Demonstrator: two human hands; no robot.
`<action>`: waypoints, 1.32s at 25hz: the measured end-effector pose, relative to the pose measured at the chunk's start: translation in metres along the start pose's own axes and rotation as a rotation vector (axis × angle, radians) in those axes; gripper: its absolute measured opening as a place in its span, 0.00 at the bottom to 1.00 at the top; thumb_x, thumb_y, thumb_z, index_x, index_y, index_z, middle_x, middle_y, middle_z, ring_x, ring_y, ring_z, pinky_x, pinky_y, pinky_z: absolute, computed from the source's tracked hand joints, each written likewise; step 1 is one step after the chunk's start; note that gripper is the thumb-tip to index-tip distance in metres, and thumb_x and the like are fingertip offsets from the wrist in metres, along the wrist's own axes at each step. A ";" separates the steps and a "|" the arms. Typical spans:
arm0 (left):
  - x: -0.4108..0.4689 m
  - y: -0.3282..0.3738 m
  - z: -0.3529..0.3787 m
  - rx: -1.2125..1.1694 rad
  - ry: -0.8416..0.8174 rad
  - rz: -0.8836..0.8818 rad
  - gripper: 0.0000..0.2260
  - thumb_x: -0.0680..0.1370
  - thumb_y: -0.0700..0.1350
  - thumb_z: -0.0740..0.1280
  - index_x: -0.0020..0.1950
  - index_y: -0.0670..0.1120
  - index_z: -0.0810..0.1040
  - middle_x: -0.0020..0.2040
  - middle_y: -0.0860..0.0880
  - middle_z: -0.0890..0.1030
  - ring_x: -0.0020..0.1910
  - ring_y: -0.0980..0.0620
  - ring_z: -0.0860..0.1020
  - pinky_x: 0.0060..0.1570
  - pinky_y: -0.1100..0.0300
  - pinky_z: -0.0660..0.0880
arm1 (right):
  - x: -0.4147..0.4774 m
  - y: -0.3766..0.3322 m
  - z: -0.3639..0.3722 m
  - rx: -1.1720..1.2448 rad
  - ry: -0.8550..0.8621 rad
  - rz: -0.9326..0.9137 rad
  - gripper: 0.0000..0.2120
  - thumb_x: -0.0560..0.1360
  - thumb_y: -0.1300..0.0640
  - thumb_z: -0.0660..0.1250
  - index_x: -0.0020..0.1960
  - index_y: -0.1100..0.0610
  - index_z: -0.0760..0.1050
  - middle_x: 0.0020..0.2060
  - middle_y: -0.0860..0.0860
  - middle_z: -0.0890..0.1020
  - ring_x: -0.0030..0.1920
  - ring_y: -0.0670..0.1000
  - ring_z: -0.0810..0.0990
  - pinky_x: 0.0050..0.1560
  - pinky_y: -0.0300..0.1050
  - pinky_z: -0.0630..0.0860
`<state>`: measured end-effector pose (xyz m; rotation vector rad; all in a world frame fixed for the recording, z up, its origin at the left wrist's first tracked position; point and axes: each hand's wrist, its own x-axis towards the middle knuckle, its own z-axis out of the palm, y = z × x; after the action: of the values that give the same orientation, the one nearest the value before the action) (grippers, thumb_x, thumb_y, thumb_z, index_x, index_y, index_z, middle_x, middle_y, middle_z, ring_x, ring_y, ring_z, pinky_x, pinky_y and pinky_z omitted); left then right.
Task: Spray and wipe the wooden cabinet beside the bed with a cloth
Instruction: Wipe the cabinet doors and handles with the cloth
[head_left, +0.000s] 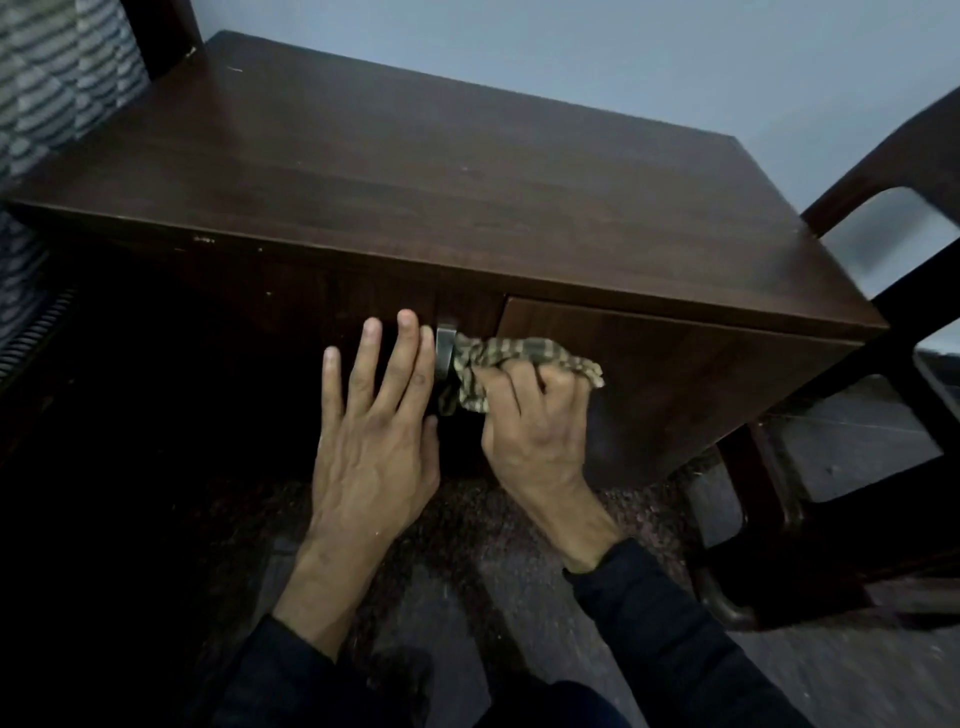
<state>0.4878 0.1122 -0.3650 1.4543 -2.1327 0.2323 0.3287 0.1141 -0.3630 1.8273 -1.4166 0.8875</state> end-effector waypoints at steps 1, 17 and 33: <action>0.000 -0.002 0.000 0.010 0.011 0.006 0.36 0.76 0.45 0.62 0.82 0.45 0.51 0.83 0.48 0.47 0.82 0.45 0.44 0.78 0.40 0.43 | -0.004 -0.001 0.001 -0.070 -0.005 -0.023 0.17 0.83 0.62 0.55 0.51 0.55 0.83 0.43 0.53 0.83 0.45 0.56 0.70 0.42 0.55 0.76; 0.000 -0.011 -0.005 0.055 -0.010 0.042 0.43 0.72 0.39 0.68 0.83 0.47 0.51 0.83 0.49 0.48 0.82 0.44 0.43 0.78 0.40 0.41 | 0.003 0.001 0.018 0.019 0.227 0.159 0.11 0.76 0.71 0.58 0.52 0.58 0.69 0.50 0.55 0.66 0.46 0.57 0.68 0.49 0.56 0.67; 0.001 -0.005 -0.008 0.009 -0.031 0.023 0.42 0.74 0.42 0.68 0.83 0.46 0.49 0.83 0.49 0.46 0.82 0.44 0.44 0.78 0.40 0.41 | -0.016 -0.006 -0.011 0.985 -0.034 1.012 0.04 0.78 0.62 0.72 0.52 0.56 0.82 0.46 0.51 0.86 0.48 0.47 0.83 0.50 0.47 0.81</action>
<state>0.4948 0.1122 -0.3588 1.4482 -2.1767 0.2289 0.3303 0.1331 -0.3702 1.6055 -2.1822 2.3896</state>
